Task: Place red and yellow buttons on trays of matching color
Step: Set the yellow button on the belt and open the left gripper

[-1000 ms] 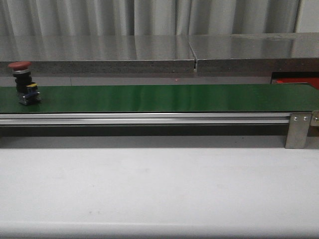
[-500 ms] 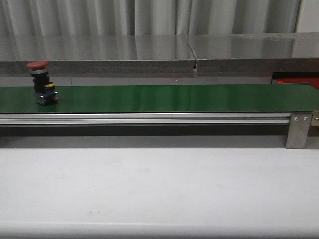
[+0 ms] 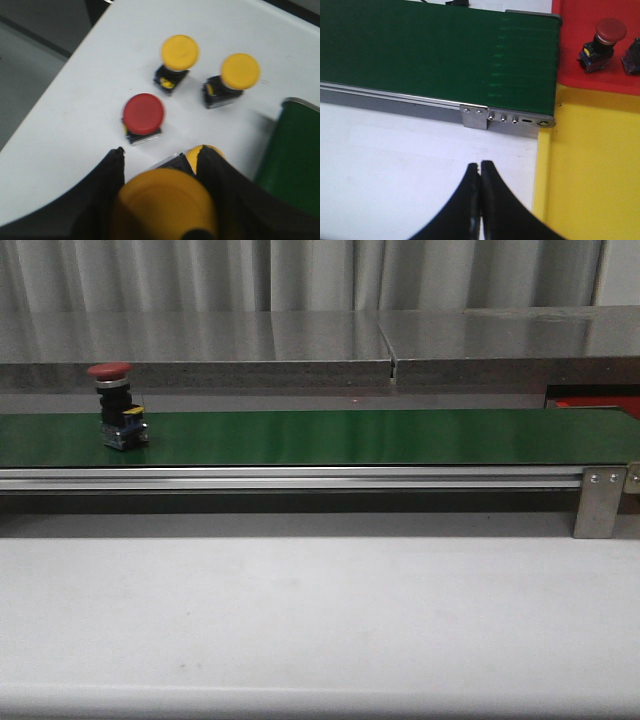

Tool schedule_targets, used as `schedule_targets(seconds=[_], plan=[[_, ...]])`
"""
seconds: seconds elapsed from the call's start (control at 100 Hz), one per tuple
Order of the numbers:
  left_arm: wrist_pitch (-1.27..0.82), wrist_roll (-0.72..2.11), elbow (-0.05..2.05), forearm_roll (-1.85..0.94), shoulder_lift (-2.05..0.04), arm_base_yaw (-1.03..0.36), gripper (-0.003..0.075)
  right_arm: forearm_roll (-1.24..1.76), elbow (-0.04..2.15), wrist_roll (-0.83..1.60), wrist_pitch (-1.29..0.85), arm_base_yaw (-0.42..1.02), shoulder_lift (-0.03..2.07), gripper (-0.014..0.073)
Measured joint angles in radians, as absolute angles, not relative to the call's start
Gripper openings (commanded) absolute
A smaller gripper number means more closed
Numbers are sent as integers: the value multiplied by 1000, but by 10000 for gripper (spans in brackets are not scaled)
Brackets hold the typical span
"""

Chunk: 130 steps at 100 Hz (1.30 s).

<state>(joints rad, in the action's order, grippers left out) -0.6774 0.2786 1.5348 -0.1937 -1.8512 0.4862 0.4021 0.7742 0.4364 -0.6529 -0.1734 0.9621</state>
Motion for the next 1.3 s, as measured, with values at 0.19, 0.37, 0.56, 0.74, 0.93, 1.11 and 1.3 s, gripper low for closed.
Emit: schedule_targets(seconds=[0.19,0.37,0.56,0.74,0.93,1.11,1.3], plan=[[-690,307,1535,-192,-1842,344,-19,402,774,436,-653,-173,962,-67],[-693,319,1535,-163,-1846,247,-19,402,774,436,-655,-173,962,-67],[-689,322,1535,-147,-1882,213,-19,402,774,436,-655,-173,962,-67],[-684,322,1535,-144,-1922,207,-19,402,774,436,-655,-173,962,-67],[-690,322,1535,-142,-1929,205,33,402,774,436,-655,-173,962,-67],[-707,322,1535,-142,-1929,205,333,402,774,436,-655,-173,962,-67],[-714,322,1535,-142,-1929,205,571,402,774,436,-655,-173,962,-67]])
